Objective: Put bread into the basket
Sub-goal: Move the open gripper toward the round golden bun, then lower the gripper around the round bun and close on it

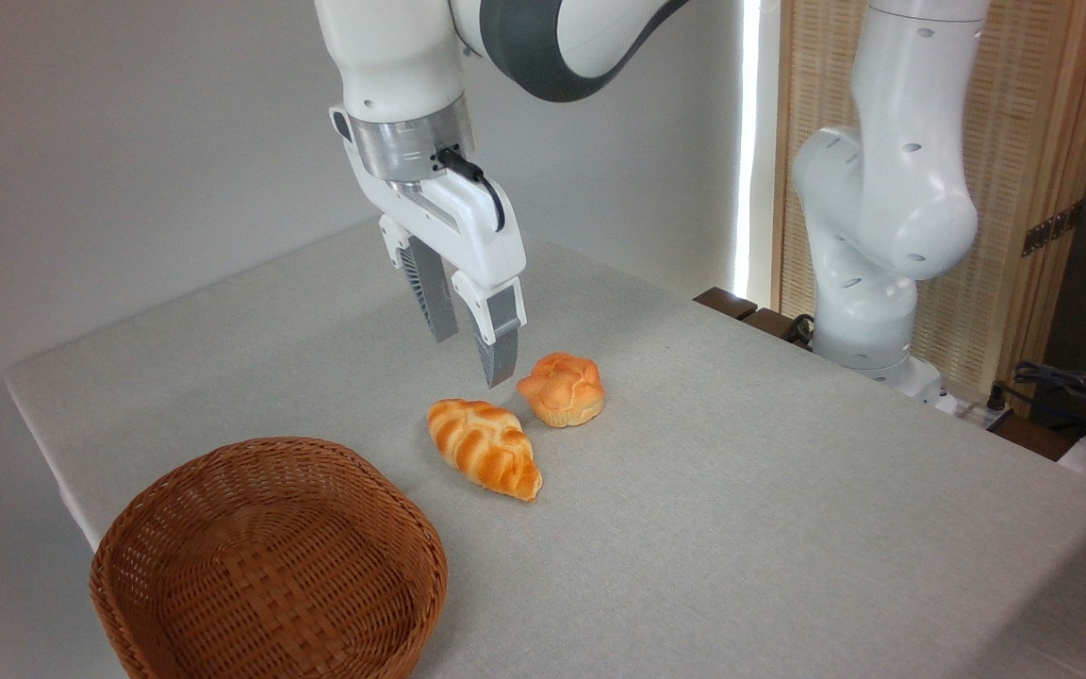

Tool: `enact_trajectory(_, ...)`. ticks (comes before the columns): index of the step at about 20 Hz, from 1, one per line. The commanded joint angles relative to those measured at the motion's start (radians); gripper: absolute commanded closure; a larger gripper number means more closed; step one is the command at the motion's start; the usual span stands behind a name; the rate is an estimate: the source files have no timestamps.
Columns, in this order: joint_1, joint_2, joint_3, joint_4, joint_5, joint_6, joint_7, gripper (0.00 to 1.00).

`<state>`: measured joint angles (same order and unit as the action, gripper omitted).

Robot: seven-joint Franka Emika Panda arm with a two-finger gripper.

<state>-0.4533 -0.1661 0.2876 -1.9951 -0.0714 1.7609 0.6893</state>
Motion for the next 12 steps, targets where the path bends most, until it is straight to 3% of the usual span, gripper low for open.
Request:
enact_trajectory(1,-0.021,-0.082,0.008,-0.112,0.008,0.014,0.050,0.00)
enact_trajectory(8,-0.071,-0.136,0.008,-0.273,0.010,0.015,0.052,0.00)
enact_trajectory(12,-0.104,-0.135,0.008,-0.297,0.010,0.026,0.050,0.00)
